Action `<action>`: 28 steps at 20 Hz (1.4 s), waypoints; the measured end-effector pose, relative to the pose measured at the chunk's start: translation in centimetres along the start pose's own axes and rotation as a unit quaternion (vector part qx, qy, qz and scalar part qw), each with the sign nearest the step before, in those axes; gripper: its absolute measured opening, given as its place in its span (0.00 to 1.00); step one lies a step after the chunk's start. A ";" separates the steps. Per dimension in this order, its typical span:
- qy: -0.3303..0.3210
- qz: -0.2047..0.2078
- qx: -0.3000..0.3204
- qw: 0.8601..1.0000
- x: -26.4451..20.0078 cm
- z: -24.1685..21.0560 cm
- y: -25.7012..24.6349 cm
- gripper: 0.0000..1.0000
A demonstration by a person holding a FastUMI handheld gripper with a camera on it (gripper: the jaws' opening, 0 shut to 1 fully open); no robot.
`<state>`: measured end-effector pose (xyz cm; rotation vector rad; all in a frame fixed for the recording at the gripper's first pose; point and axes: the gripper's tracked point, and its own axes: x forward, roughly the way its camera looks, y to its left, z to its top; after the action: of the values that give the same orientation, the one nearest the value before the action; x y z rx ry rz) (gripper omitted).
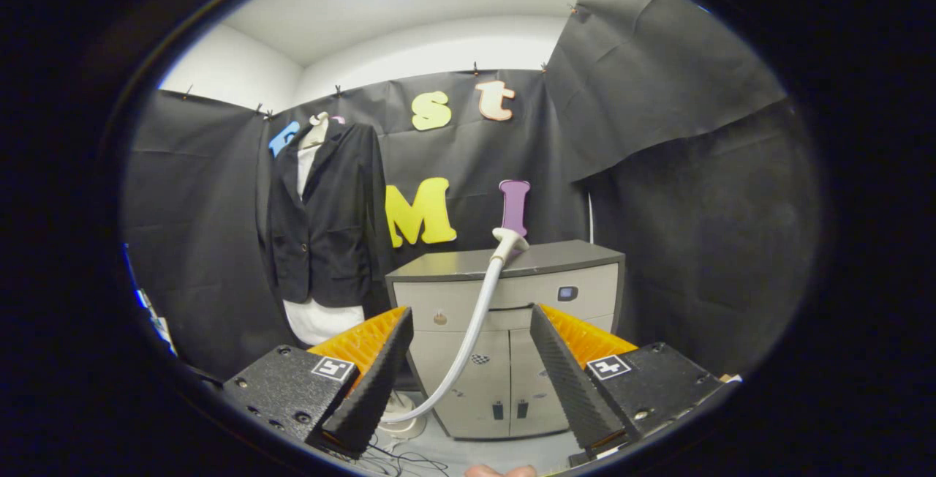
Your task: Iron the clothes twice with a garment steamer, once on the left side and once on the right side.
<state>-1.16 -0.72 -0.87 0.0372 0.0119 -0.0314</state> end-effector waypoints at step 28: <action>0.036 -0.092 0.001 0.995 4.9 -0.4 1.4 1.00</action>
<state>3.77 0.51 -1.26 0.0392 0.0877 -0.2146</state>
